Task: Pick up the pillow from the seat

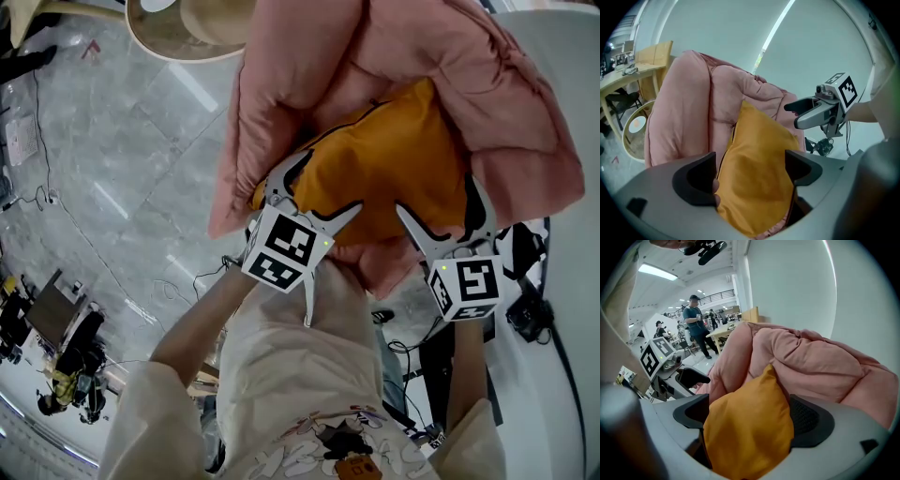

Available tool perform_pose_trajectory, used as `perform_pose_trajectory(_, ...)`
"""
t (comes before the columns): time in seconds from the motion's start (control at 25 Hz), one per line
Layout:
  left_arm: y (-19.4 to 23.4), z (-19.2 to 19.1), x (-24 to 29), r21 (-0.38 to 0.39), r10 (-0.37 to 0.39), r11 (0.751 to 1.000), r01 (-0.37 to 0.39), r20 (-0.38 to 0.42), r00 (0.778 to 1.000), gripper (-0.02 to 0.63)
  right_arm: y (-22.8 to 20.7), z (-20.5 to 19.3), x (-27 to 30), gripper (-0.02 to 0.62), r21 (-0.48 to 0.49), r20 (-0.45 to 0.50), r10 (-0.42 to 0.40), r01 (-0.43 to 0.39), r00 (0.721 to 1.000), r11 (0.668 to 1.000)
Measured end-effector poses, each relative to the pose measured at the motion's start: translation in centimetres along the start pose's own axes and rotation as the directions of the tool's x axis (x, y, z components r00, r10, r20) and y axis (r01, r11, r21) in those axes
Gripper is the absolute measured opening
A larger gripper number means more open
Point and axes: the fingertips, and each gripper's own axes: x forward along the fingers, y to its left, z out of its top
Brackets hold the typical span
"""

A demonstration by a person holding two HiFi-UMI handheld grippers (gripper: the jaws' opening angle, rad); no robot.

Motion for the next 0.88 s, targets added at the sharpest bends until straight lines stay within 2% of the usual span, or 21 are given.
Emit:
perform_pose_trajectory(0.2,0.3,-1.1,2.2,-0.004,-0.048,0.999,0.047,-0.041,0.998,0.497,-0.7,-0.4,1.4,0.544,-0.05,0.014,0.029,-0.028,0.999,0.998)
perform_pose_trajectory(0.32,0.4,-2.1,3.3,-0.002,-0.074,0.997,0.074,-0.043,0.996,0.569,-0.7,-1.3,2.2,0.564,-0.065,0.001,0.033,-0.033,0.999,0.997)
perform_pose_trajectory(0.4,0.5,-3.1,3.8,0.009,-0.084,0.996,0.084,-0.053,0.995,0.591,-0.7,-2.0,2.7,0.572,-0.056,-0.012,0.035,-0.036,0.999,0.998)
perform_pose_trajectory(0.72,2.0,-4.6,6.4,0.045,-0.092,0.994,0.095,-0.078,0.993,0.595,-1.7,-3.3,4.3,0.581,-0.043,-0.06,0.03,-0.033,0.998,0.999)
perform_pose_trajectory(0.88,3.4,-6.0,7.7,0.056,-0.067,0.996,0.074,-0.118,0.991,0.595,-2.5,-3.2,4.8,0.581,-0.038,-0.044,0.017,-0.019,0.999,0.999)
